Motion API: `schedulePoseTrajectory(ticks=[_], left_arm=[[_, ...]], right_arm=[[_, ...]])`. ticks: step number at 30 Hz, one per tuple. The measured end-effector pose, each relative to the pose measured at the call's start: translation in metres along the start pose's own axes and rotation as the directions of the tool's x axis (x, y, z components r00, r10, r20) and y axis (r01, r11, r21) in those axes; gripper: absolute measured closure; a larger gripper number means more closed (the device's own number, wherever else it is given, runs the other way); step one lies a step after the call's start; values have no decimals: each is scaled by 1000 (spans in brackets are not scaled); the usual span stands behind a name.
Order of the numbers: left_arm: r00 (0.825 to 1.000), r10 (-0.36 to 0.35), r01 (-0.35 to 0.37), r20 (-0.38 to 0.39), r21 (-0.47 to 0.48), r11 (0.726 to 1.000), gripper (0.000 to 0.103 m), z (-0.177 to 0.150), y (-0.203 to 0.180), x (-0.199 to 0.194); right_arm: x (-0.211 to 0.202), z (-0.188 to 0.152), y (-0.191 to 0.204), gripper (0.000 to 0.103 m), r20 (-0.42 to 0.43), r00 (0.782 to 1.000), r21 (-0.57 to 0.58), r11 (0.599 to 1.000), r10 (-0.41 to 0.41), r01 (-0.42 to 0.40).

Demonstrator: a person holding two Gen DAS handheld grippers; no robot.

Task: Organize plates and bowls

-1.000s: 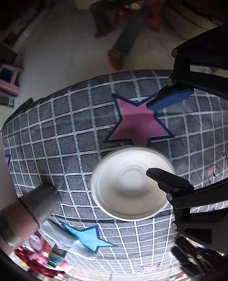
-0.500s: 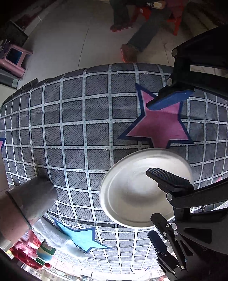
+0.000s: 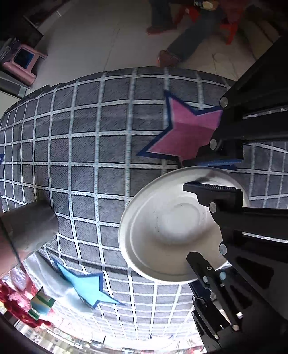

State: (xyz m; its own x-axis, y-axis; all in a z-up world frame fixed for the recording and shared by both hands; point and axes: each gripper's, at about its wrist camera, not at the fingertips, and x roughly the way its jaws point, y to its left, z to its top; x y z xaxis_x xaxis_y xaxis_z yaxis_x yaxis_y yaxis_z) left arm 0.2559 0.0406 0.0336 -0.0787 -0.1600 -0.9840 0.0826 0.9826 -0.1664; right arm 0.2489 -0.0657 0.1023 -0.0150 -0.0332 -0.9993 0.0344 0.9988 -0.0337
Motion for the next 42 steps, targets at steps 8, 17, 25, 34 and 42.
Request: schedulePoseTrajectory(ticks=[8, 17, 25, 34, 42], left_arm=[[999, 28, -29, 21, 49, 998, 83, -64, -7, -12], [995, 94, -93, -15, 65, 994, 83, -156, 1, -19], [987, 158, -157, -11, 79, 984, 83, -236, 21, -24], [983, 181, -181, 43, -8, 983, 83, -260, 65, -60], [983, 173, -173, 65, 6, 985, 83, -240, 86, -81]], right_arm=[[-23, -62, 2, 90, 26, 996, 17, 996, 91, -91], [-30, -139, 12, 90, -22, 987, -20, 987, 161, -162], [-26, -177, 33, 90, -76, 981, -89, 979, 179, -186], [-39, -187, 77, 90, -59, 981, -197, 961, 183, -192], [-49, -178, 100, 90, -44, 985, -225, 959, 166, -172]])
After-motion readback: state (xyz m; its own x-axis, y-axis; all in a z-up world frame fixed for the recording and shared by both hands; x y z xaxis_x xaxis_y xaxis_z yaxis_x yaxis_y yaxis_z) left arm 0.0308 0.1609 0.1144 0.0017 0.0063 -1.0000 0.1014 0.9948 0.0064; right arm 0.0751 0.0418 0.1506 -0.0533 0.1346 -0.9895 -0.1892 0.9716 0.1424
